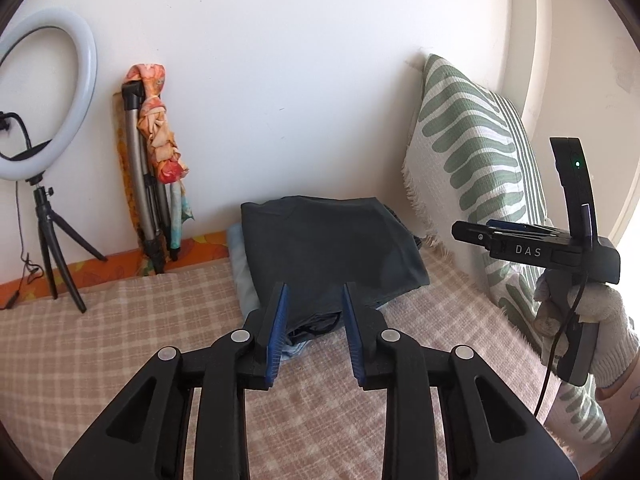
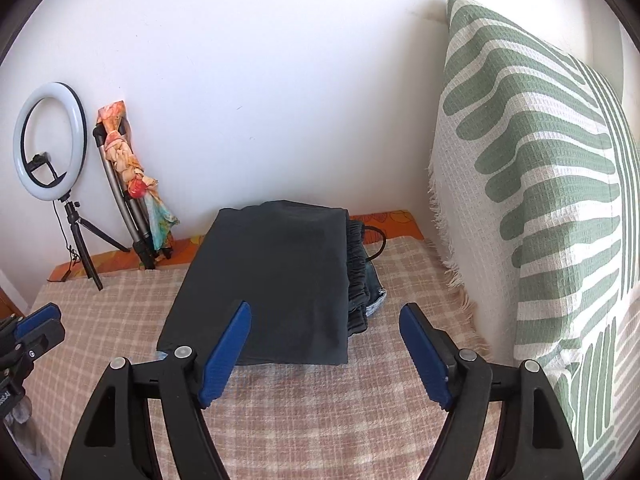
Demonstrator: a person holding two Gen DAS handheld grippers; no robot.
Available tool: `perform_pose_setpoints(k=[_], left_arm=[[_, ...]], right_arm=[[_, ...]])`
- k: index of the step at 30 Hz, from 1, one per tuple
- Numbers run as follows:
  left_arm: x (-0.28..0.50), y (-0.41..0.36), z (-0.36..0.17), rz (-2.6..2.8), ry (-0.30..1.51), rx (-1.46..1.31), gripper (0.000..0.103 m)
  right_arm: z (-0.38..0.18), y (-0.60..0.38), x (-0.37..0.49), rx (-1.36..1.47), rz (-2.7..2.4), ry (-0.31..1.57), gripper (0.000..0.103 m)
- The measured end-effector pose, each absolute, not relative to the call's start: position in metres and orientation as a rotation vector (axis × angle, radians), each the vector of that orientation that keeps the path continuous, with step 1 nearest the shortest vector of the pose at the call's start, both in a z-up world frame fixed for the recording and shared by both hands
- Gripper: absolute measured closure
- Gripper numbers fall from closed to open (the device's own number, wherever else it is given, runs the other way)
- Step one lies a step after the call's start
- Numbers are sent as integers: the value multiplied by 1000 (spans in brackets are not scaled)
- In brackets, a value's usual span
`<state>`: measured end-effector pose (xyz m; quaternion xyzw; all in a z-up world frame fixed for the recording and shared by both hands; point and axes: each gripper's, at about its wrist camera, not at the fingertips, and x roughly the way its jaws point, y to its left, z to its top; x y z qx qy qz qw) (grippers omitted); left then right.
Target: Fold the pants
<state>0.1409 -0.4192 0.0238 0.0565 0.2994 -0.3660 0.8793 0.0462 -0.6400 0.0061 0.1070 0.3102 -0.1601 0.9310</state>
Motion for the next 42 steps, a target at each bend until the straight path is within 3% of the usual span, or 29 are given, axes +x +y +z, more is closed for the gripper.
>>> perform_pose_setpoints(k=[3, 8, 16, 42], left_arm=[[129, -406, 27, -757, 618, 107, 59], [109, -385, 29, -752, 601, 126, 57], [80, -348, 21, -739, 603, 133, 41], [62, -276, -24, -665, 655, 79, 40]], right_arm=[[10, -622, 28, 223, -345, 612, 16], [6, -597, 0, 245, -363, 572, 9], [-6, -552, -31, 211, -387, 549, 2], [-40, -454, -44, 103, -385, 466, 0]])
